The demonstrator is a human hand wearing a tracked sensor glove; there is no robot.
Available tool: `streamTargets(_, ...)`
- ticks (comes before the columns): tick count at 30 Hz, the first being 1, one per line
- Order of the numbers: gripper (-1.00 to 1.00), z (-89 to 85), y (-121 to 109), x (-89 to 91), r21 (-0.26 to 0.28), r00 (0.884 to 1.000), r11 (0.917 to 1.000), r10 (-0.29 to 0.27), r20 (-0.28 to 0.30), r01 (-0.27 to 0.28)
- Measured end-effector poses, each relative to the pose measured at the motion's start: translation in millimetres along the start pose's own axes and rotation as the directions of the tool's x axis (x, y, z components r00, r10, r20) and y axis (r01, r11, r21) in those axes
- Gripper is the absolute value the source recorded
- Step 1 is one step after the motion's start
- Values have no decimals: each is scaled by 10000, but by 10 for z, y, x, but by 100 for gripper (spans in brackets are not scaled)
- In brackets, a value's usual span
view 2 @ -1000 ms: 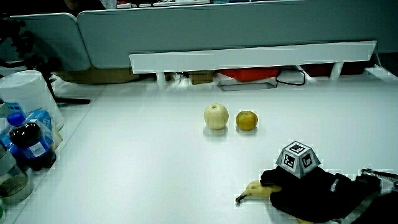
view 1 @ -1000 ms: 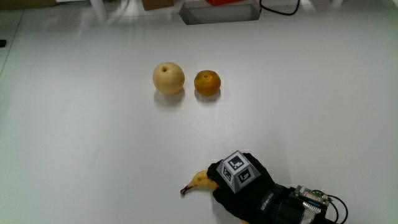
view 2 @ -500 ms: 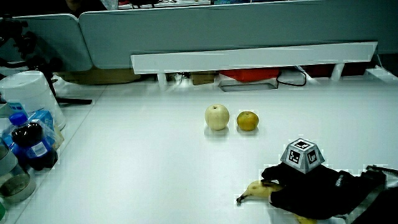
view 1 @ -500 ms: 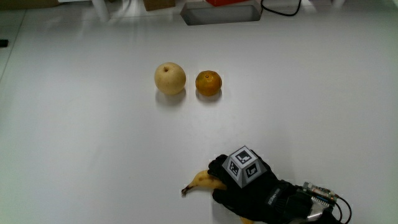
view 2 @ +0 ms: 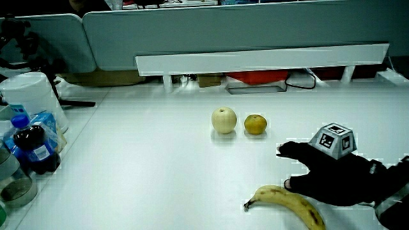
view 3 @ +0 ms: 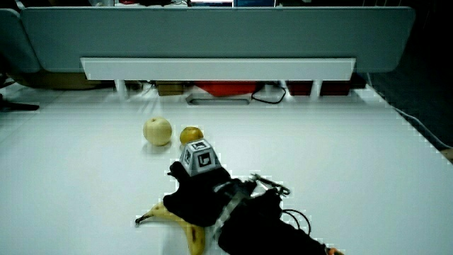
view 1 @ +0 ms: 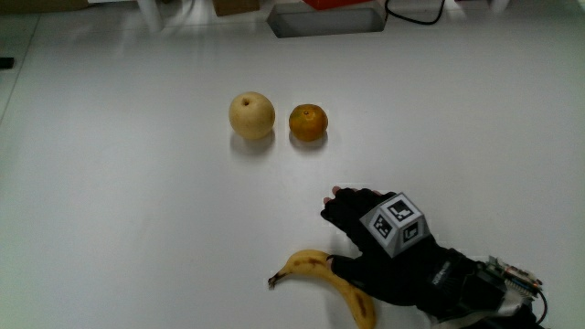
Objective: Place banana
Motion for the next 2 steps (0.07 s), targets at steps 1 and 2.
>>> streamTargets(1,-100,12,-26,65,-25,9994,10000,-25,-358,24)
streamTargets(2,-100,12,-52,133,67,9998,9998,-194,-80,194)
